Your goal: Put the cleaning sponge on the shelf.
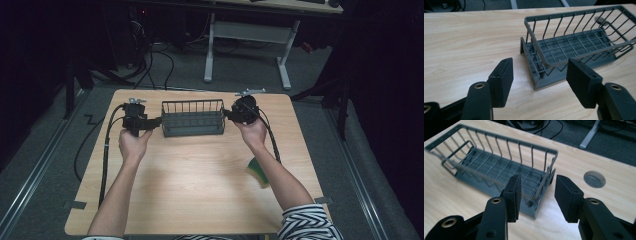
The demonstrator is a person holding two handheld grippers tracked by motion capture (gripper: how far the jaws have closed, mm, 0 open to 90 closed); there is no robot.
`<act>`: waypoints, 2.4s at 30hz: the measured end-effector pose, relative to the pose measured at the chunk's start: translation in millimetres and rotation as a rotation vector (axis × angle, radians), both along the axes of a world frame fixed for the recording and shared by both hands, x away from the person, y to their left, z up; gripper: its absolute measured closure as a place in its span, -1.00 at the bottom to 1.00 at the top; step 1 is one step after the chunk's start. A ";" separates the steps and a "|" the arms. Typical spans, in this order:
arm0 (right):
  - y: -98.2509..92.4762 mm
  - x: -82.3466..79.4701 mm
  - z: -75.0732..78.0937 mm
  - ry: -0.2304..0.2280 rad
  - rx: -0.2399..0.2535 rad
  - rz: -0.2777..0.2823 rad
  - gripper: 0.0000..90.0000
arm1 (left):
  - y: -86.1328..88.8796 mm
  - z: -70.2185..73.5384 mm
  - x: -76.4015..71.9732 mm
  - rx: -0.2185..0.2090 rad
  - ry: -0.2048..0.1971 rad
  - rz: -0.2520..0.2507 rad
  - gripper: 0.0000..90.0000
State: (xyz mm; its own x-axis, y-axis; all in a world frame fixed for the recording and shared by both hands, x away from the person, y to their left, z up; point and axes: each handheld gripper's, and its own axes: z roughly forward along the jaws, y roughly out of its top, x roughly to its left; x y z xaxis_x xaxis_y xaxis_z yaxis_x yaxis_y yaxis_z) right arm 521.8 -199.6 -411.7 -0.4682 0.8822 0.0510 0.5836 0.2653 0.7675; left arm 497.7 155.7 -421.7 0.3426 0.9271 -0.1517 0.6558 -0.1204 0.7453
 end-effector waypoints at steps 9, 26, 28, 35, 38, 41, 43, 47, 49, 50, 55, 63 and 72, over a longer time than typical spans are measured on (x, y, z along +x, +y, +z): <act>5.7 14.5 -9.1 0.031 -0.024 -0.030 0.28 | -3.4 -8.9 16.6 -0.029 0.024 0.018 -0.09; 12.5 33.6 -21.7 0.077 -0.046 -0.036 0.39 | -13.9 -19.3 35.3 -0.027 0.044 0.030 0.23; 14.1 35.5 -23.3 0.093 -0.054 -0.024 0.44 | -13.7 -19.8 35.8 -0.033 0.046 0.021 0.33; 15.5 38.4 -29.8 0.138 -0.045 -0.004 0.61 | -14.8 -21.5 35.5 -0.047 0.072 -0.009 0.61; 16.1 38.2 -29.3 0.138 -0.052 -0.001 0.63 | -16.6 -21.5 34.5 -0.036 0.076 -0.014 0.67; 15.4 37.7 -28.8 0.147 -0.051 0.001 0.63 | -16.4 -20.4 33.5 -0.041 0.085 -0.018 0.69; 14.9 36.7 -28.2 0.151 -0.056 0.007 0.64 | -17.1 -19.5 31.6 -0.024 0.085 -0.030 0.69; 14.4 33.4 -27.3 0.152 -0.071 0.012 0.64 | -19.5 -17.8 27.4 0.001 0.086 -0.043 0.69; 13.6 30.8 -27.4 0.152 -0.069 0.011 0.64 | -21.1 -16.8 24.7 0.016 0.087 -0.049 0.69; 12.7 29.5 -27.7 0.150 -0.065 0.013 0.64 | -22.0 -16.4 23.2 0.023 0.088 -0.055 0.69; 8.0 21.1 -27.6 0.154 -0.057 0.016 0.63 | -25.0 -15.6 16.1 0.024 0.094 -0.069 0.69; 1.0 4.0 -24.7 0.172 -0.090 0.046 0.61 | -28.5 -14.8 -0.7 0.009 0.108 -0.096 0.68; -7.0 -16.9 -24.6 0.190 -0.073 0.075 0.61 | -31.4 -12.8 -23.6 0.033 0.099 -0.131 0.67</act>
State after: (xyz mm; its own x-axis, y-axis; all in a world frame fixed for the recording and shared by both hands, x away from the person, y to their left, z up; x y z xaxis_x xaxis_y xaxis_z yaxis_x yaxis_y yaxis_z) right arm 504.9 -206.6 -436.4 -0.5206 0.8499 0.0815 0.6923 0.3643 0.6229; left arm 474.1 124.3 -434.6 0.4454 0.8807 -0.1610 0.7031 -0.2328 0.6719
